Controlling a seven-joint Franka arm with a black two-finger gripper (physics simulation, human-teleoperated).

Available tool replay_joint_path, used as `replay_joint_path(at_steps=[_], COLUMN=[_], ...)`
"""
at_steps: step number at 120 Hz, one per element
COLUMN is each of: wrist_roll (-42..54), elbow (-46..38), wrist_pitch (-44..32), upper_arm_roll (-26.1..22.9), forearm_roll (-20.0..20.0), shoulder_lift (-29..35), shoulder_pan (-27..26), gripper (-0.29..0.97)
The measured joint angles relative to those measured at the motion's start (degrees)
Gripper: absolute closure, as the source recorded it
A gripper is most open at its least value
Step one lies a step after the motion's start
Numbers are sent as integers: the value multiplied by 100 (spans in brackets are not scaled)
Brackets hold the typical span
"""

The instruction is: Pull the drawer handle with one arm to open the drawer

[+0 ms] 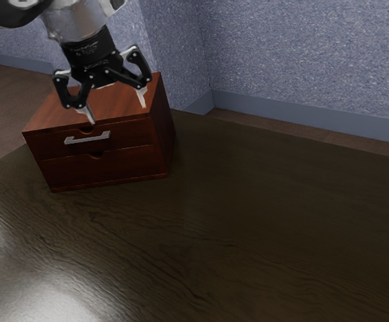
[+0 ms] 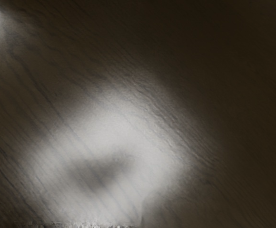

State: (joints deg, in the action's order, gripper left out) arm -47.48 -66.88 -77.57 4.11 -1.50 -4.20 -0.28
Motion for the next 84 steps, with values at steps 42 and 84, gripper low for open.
replay_joint_path(at_steps=[42,84], wrist_roll=[-1927,-2865], elbow=[-524,-985], wrist_pitch=[-533,-1638], upper_arm_roll=[2,177], forearm_roll=[2,26], shoulder_lift=[-456,-494], shoulder_pan=[-33,365], gripper=[0,0])
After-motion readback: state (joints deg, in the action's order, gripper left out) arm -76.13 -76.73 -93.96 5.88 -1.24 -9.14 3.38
